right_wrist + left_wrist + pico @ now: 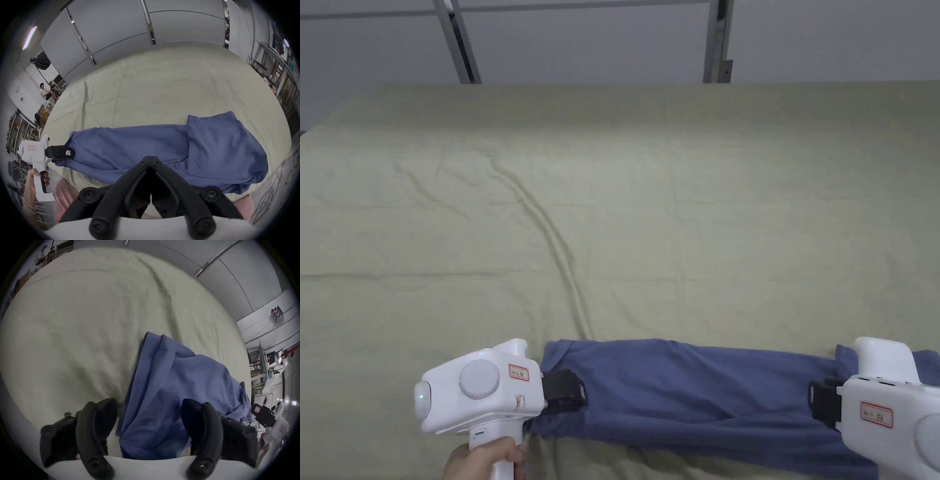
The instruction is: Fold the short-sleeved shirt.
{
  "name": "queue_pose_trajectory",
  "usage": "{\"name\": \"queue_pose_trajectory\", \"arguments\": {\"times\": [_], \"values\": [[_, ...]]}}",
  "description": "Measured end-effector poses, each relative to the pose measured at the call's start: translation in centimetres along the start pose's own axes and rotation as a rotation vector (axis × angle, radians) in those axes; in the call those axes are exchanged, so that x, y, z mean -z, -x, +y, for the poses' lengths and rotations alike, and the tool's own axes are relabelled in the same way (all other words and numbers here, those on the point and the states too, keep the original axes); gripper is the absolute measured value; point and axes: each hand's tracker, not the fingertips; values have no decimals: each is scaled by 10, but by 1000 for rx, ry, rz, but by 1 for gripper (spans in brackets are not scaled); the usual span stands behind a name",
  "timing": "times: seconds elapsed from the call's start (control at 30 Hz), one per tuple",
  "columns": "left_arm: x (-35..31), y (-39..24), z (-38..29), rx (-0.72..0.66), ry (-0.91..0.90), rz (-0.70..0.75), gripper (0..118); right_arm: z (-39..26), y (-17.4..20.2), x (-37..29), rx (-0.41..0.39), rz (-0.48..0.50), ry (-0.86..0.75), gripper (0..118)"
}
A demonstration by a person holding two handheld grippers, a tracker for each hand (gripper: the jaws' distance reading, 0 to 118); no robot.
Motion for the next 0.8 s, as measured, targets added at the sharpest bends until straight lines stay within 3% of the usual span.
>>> {"name": "queue_pose_trajectory", "arguments": {"times": [0.07, 0.1, 0.17, 0.23, 0.37, 0.43, 0.5, 0.6, 0.8], "values": [[3, -4, -3, 25, -36, 116, 40, 0, -3, 3, 8, 5, 7, 0], [2, -11, -5, 70, -46, 180, 34, -1, -3, 4, 11, 2, 10, 0], [7, -12, -4, 73, -48, 136, 18, -3, -3, 5, 17, -7, 15, 0], [11, -16, -3, 1, -42, 108, 17, -5, -5, 8, 29, -7, 23, 0], [13, -24, -2, 94, -41, 171, 16, -11, -3, 4, 53, -7, 34, 0], [11, -25, -3, 65, -40, 160, 14, -11, -9, 3, 77, -8, 38, 0], [9, -17, -2, -9, -49, 119, 12, -12, -13, 2, 108, -24, 43, 0], [-1, -7, 0, -5, -52, 76, 10, -12, -16, -5, 102, -62, 25, 0], [-23, 1, 0, -80, -77, -92, 7, -7, -33, -11, 154, -46, 17, 0]]}}
